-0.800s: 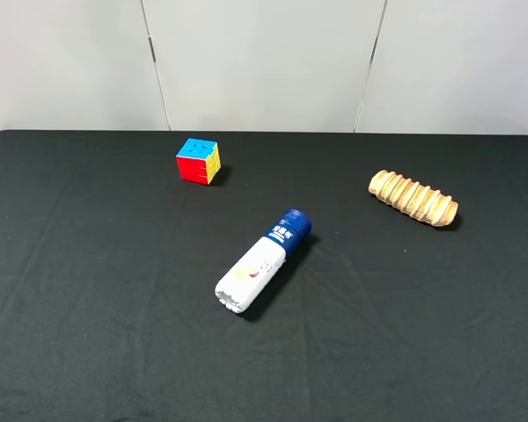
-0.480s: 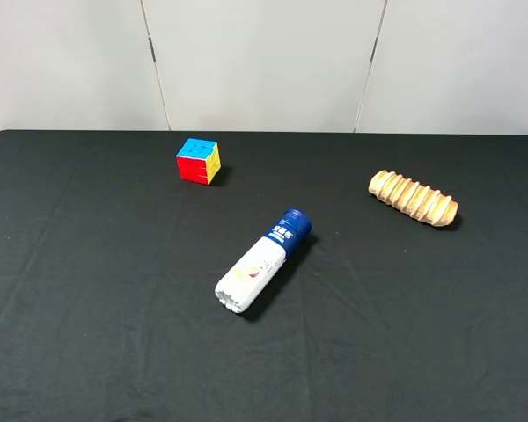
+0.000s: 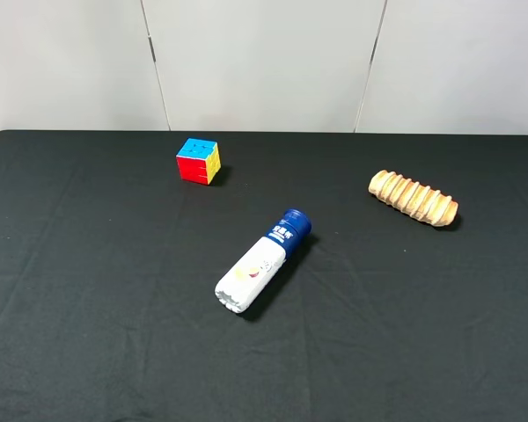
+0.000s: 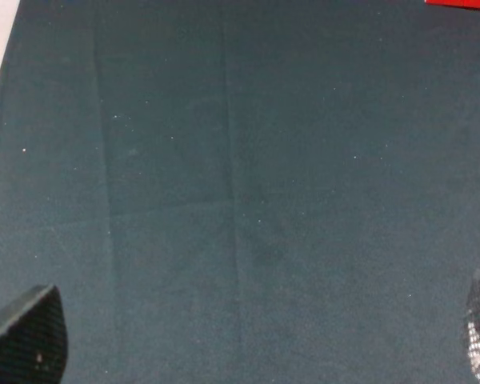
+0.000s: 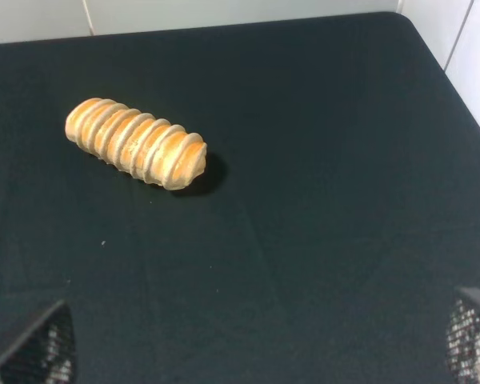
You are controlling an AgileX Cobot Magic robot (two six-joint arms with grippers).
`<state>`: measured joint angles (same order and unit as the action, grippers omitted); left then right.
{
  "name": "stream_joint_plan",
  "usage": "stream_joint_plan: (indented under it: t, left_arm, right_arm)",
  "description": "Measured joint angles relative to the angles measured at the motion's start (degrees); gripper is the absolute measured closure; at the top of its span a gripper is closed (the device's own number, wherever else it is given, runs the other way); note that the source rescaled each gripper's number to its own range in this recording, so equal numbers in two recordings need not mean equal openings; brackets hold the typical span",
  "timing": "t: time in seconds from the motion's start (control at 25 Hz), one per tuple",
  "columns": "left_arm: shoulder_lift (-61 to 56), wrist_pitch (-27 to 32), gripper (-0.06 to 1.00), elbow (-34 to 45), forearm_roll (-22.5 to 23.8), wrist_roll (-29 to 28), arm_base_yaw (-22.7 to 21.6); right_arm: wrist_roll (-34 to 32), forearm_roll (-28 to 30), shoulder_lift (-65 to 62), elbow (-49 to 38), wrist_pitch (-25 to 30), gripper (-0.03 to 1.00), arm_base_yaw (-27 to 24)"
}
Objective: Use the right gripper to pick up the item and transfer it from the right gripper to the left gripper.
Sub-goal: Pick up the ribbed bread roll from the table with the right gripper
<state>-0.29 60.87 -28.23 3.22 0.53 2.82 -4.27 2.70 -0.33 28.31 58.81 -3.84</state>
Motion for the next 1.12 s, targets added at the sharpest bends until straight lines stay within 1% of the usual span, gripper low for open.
stream_joint_plan:
  t: [0.48, 0.64, 0.76, 1.12]
  left_arm:
    - [0.00, 0.00, -0.04, 0.00, 0.00, 0.00, 0.00]
    - [0.00, 0.00, -0.04, 0.00, 0.00, 0.00, 0.00]
    - [0.00, 0.00, -0.04, 0.00, 0.00, 0.00, 0.00]
    - [0.00, 0.00, -0.04, 0.00, 0.00, 0.00, 0.00]
  right_arm:
    - [0.26, -0.41, 0.00, 0.07, 0.00, -0.03, 0.00]
    - [0.71, -2.00, 2.00, 3.26, 0.00, -0.03, 0.00]
    - [1.96, -2.15, 7.94, 7.67, 0.00, -0.03, 0.00]
    - [10.02, -3.04, 31.98, 21.02, -0.07, -0.03, 0.00]
